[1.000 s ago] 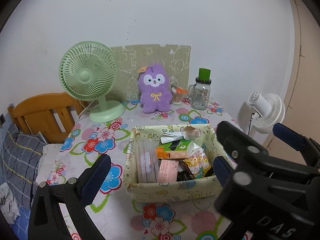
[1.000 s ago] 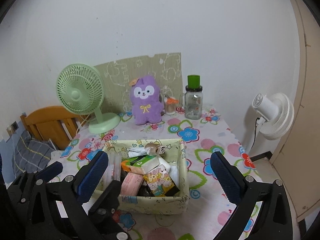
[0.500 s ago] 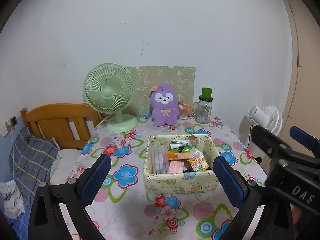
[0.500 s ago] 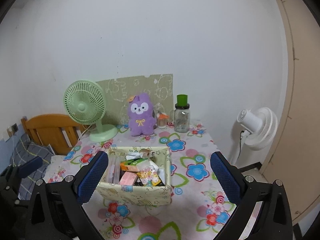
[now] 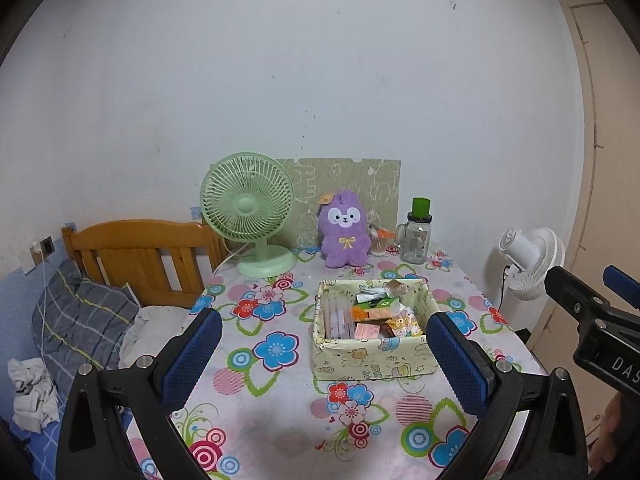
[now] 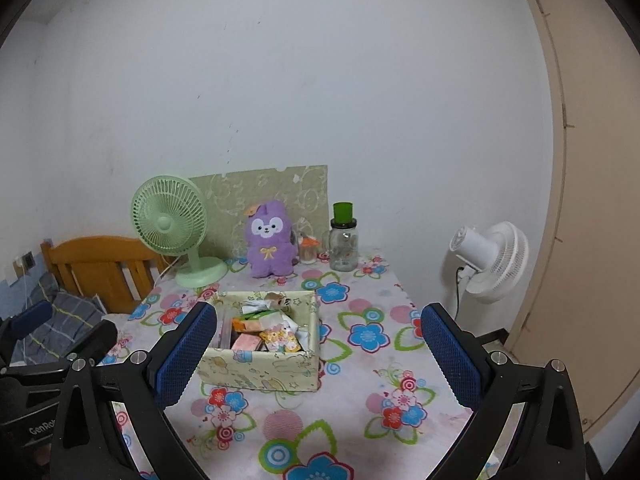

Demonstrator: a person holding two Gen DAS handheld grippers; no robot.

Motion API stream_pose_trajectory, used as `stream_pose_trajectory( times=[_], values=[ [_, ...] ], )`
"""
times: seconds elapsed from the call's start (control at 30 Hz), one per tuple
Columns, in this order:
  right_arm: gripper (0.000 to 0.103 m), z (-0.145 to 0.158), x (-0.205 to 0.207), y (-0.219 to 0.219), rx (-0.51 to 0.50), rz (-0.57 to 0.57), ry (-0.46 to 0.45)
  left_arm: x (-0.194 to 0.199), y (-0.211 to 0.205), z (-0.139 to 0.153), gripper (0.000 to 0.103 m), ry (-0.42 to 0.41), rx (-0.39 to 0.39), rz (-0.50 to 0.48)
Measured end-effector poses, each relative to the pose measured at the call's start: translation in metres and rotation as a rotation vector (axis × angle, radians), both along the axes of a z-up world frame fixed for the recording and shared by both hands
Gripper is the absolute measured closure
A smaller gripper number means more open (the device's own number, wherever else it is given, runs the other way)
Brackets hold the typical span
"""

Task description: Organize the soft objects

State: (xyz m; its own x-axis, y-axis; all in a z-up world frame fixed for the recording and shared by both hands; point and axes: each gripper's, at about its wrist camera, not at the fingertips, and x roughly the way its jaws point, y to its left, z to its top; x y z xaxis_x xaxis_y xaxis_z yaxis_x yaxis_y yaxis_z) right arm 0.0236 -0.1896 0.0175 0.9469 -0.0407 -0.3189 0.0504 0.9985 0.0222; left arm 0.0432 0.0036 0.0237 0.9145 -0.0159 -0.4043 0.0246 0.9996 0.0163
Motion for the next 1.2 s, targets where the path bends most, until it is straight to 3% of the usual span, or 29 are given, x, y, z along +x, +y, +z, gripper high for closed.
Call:
stream_pose_trajectory(
  times=[1.2],
  values=[
    [0.0, -0.009, -0.012, -0.002, 0.01, 0.004, 0.012, -0.007, -0.001, -0.006, 0.0, 0.004, -0.017, -0.016]
  ],
)
